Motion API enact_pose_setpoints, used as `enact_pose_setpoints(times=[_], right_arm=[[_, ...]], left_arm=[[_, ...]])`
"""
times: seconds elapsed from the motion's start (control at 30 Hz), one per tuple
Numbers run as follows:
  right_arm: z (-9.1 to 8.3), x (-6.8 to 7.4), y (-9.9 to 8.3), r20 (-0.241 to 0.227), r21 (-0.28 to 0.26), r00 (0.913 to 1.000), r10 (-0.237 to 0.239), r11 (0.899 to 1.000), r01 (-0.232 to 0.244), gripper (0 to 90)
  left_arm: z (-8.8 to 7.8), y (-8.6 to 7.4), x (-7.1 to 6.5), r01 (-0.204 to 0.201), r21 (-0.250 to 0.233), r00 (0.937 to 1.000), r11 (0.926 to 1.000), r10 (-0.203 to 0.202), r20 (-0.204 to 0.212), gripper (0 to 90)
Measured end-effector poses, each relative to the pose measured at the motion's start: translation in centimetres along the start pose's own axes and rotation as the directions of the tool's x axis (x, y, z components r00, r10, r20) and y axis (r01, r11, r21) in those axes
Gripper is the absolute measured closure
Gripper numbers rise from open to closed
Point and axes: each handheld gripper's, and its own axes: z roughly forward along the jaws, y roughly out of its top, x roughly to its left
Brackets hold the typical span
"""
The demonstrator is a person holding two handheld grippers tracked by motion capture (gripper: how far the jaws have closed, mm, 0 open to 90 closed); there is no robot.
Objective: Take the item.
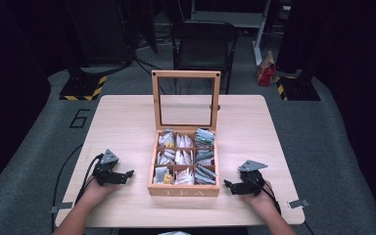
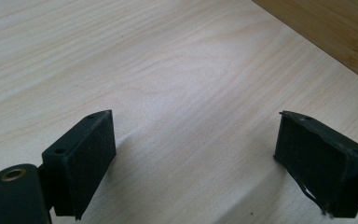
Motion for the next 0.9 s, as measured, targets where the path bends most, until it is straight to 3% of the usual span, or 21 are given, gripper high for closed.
enact_pose_setpoints(times=[0.47,0.9], right_arm=[[-0.05,-0.09,-0.04,-0.006,-0.003,0.9998,-0.021,1.000,0.021,19.9],[-0.15,-0.03,-0.09,-0.010,-0.015,0.9999,-0.009,1.000,0.009,25.9]], left_arm=[[-0.02,0.01,0.01,-0.001,0.003,1.0000,1.0000,0.001,0.000,11.8],[-0.01,0.01,-0.01,0.003,0.002,1.0000,1.0000,-0.003,0.001,11.8]])
